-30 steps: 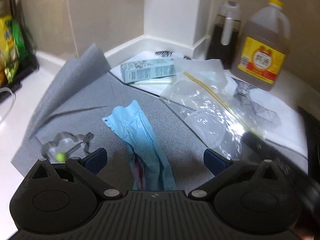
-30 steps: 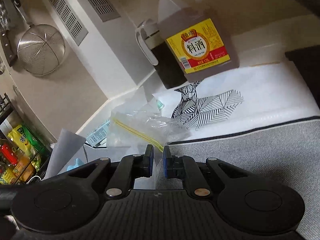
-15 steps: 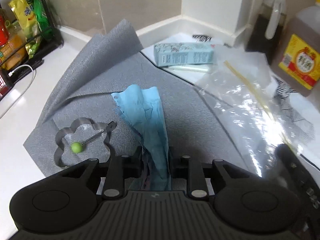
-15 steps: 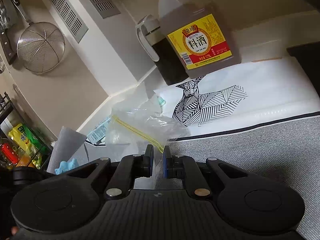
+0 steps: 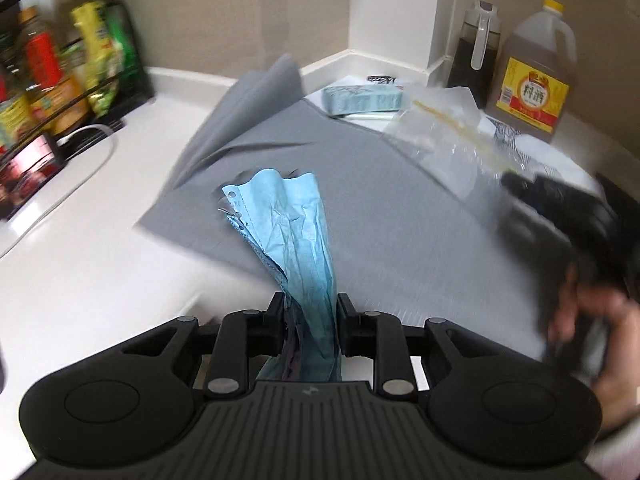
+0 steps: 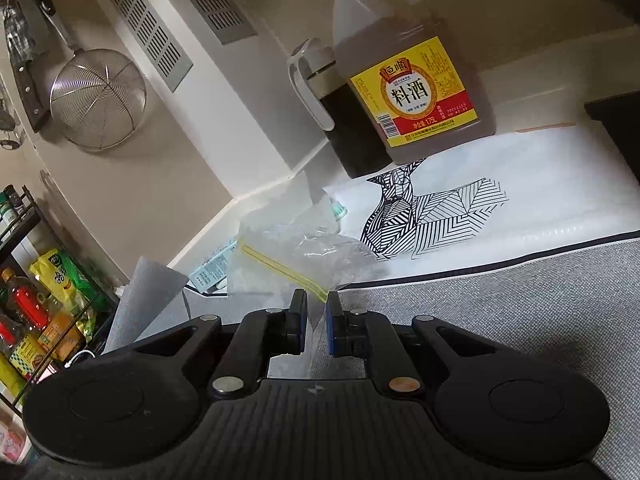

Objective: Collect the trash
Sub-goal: 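Grasp a clear zip bag with the right tool while left holds the blue cloth, then carry the blue cloth and clear zip bag down over the blue bin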

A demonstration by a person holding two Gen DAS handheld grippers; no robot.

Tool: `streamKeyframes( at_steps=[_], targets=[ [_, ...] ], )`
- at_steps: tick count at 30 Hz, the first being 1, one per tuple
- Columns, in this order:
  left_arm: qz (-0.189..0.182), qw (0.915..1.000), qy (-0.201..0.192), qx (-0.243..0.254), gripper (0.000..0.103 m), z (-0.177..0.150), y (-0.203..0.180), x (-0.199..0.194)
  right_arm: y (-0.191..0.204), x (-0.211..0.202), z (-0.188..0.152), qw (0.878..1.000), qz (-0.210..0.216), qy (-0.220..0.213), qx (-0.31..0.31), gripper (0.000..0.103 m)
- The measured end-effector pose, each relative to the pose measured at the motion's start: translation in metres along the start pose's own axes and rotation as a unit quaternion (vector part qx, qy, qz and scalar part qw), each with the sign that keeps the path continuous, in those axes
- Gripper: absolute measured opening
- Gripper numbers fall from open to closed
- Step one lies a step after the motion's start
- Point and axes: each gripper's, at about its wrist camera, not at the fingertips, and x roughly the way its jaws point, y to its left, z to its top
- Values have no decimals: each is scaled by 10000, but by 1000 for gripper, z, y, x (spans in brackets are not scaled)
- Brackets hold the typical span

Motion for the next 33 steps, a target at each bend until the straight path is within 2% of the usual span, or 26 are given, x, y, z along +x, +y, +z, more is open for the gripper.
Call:
streamKeyframes(
  at_steps=[3, 5, 8, 12, 15, 21, 25, 33],
  targets=[
    [63, 9998, -203, -31, 28, -29, 24, -36, 2, 1, -3, 9999, 2, 0, -129, 11],
    [123, 9995, -278, -91, 28, -48, 41, -57, -5, 3, -3, 9997, 211, 41, 98, 10],
    [296, 9990, -279, -192, 28, -75, 69, -78, -12, 5, -4, 9993, 13, 138, 341, 10],
    [558, 9974, -208, -415, 28, -109, 104, -93, -1, -19, -4, 9999, -35, 87, 131, 9],
    [640, 9960, -149, -611, 28, -135, 124, -99, 14, -44, -1, 10000, 84, 51, 17, 9],
    [577, 9947, -33, -852, 28, -177, 138, -102, 47, -101, 5, 9968, 184, -232, -740, 9],
    [414, 9952, 71, -883, 28, -199, 140, -103, 58, -132, 5, 9962, 342, -150, -784, 9],
    [289, 9960, 55, -846, 28, -221, 138, -107, 85, -177, -17, 9894, 497, -35, -1366, 8]
  ],
)
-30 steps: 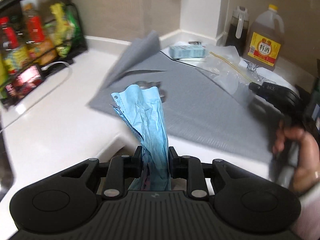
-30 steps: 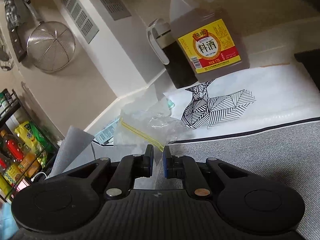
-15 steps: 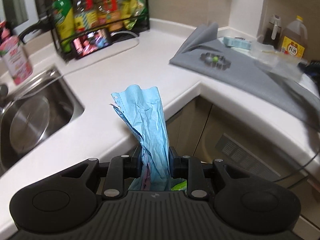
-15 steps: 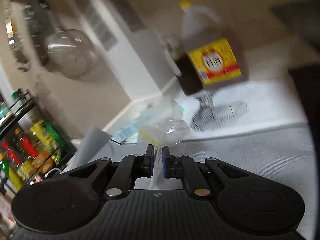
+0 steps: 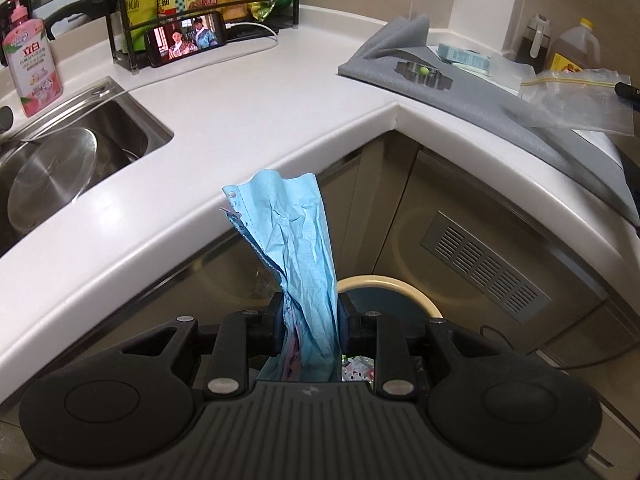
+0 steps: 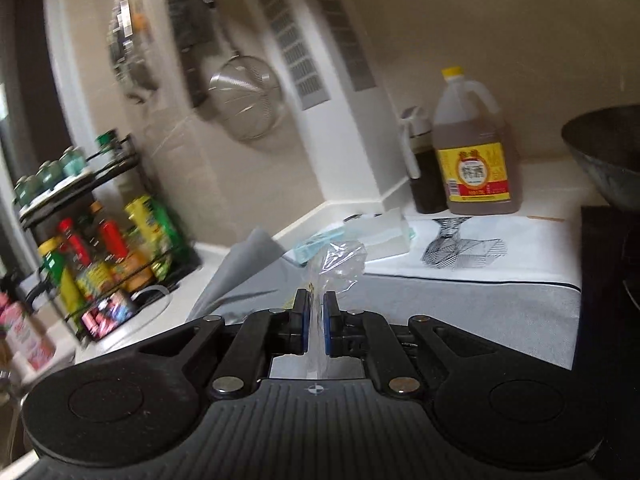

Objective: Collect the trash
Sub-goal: 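Carry the blue cloth and clear zip bag down over the blue bin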

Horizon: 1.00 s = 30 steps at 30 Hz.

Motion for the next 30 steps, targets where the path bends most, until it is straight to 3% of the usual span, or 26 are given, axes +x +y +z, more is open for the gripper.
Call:
streamKeyframes(
  at_steps=[13, 25, 30],
  targets=[
    [-256, 9993, 144, 228, 28, -21, -6, 7, 46, -70, -63, 9957, 578, 632, -342, 8],
    [-320, 9967, 619, 405, 28, -38, -18, 47, 75, -24, -151, 9781, 595, 1889, -648, 8],
    [-341, 9944, 844, 532, 28, -40, -22, 67, 78, -14, -175, 9717, 603, 2183, -670, 8]
  ],
)
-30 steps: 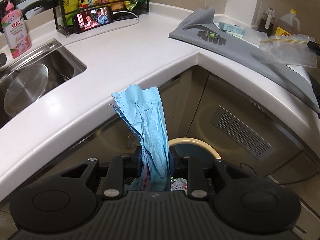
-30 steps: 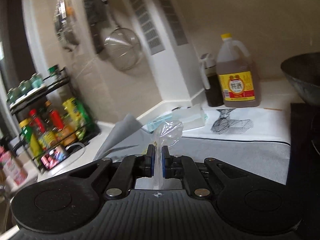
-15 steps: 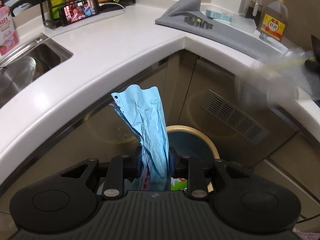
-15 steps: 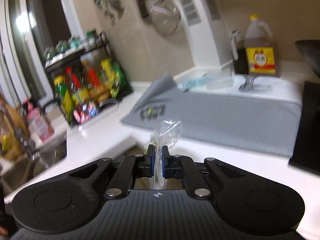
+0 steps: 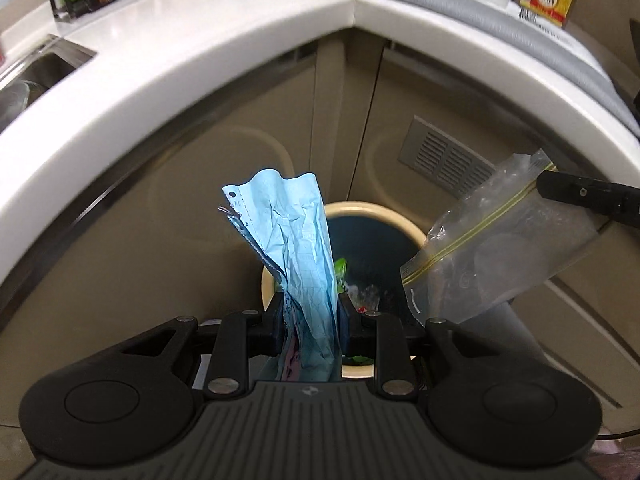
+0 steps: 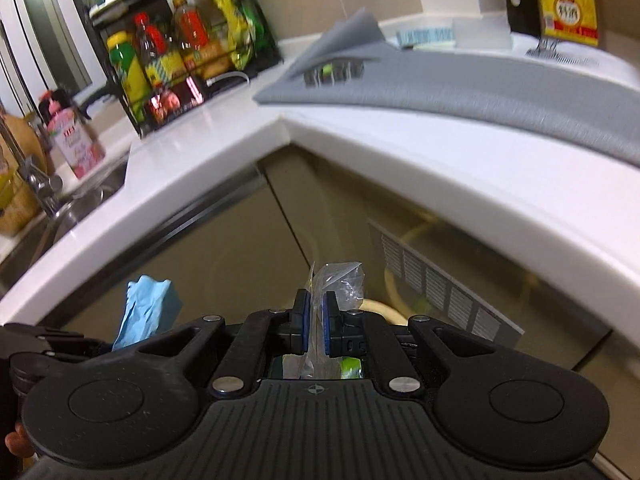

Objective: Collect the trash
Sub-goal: 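Carry the blue cloth and clear zip bag down over the blue bin, then open both tools to drop the cloth and zip bag into the bin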

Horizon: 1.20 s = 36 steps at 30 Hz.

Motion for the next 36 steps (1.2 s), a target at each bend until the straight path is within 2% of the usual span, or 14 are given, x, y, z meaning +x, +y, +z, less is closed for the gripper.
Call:
streamKeyframes(
  at_steps=[15, 23, 28, 31, 32, 33, 34, 35, 36],
  targets=[
    [-291, 9951, 900, 282, 28, 12, -15, 86, -10, 56, -14, 9973, -197, 694, 125, 8],
    [-680, 9883, 1329, 320, 28, 18, -11, 130, -13, 80, -16, 9959, -275, 856, 127, 8],
    [-735, 9830, 1650, 345, 29, 19, -9, 163, -14, 98, -16, 9943, -390, 991, 100, 8],
    [-750, 9789, 1851, 432, 54, 20, -7, 177, -18, 107, -15, 9931, -423, 1084, 151, 8],
    [-714, 9788, 1874, 412, 76, 20, -5, 178, -19, 109, -15, 9929, -409, 1105, 173, 10],
    [-665, 9799, 1841, 369, 92, 21, -5, 177, -21, 112, -14, 9927, -396, 1121, 211, 11],
    [-656, 9820, 1742, 329, 94, 21, -4, 174, -22, 113, -14, 9924, -417, 1128, 255, 11],
    [-688, 9828, 1686, 312, 94, 21, -3, 171, -23, 114, -13, 9921, -448, 1136, 284, 20],
    [-742, 9820, 1710, 304, 94, 20, -2, 169, -24, 113, -12, 9918, -469, 1139, 329, 35]
  ],
)
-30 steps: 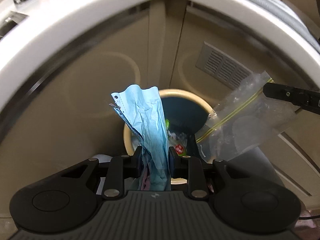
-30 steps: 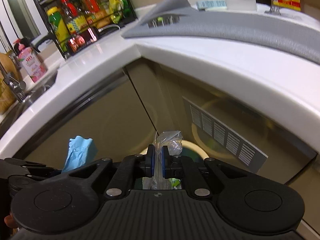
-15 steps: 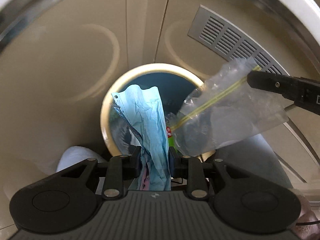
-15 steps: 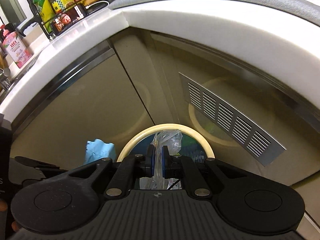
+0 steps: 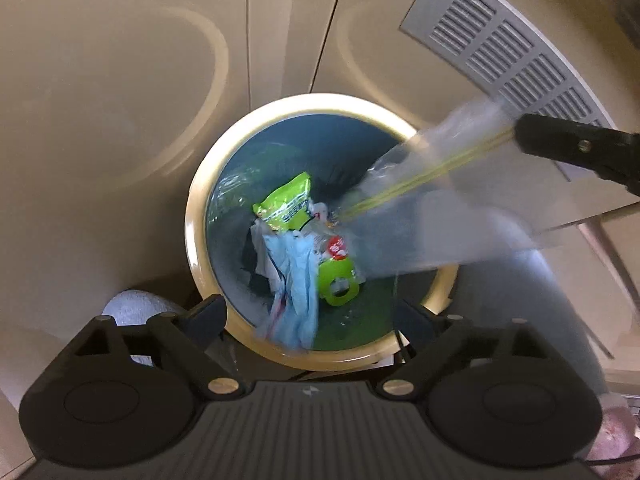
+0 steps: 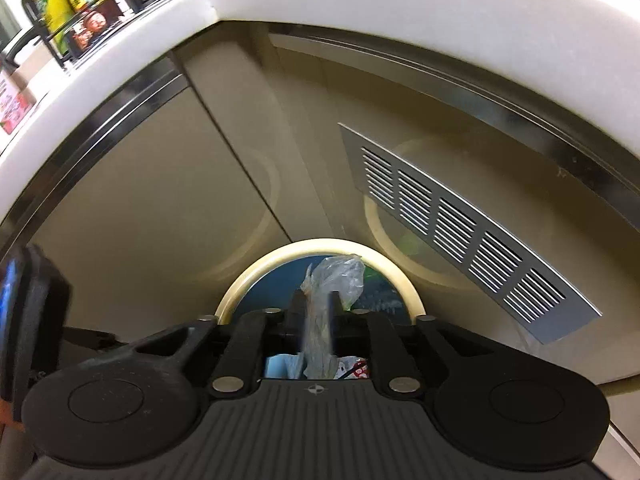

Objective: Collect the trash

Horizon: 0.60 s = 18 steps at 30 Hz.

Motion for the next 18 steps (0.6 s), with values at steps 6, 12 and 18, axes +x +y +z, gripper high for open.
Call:
streamKeyframes(
  at_steps=[6, 12, 18],
  targets=[
    [116, 9998, -110, -119, 103, -4, 2, -20, -4, -12, 0, 9999, -6, -14, 146, 58],
    [366, 9973, -615, -181, 103, -42, 3, -74, 3, -44, -13, 9996, 214, 132, 98, 79],
    [578, 9943, -889, -134, 103, -75, -7, -103, 21, -74, -39, 9984, 387, 295, -295, 86]
  ],
)
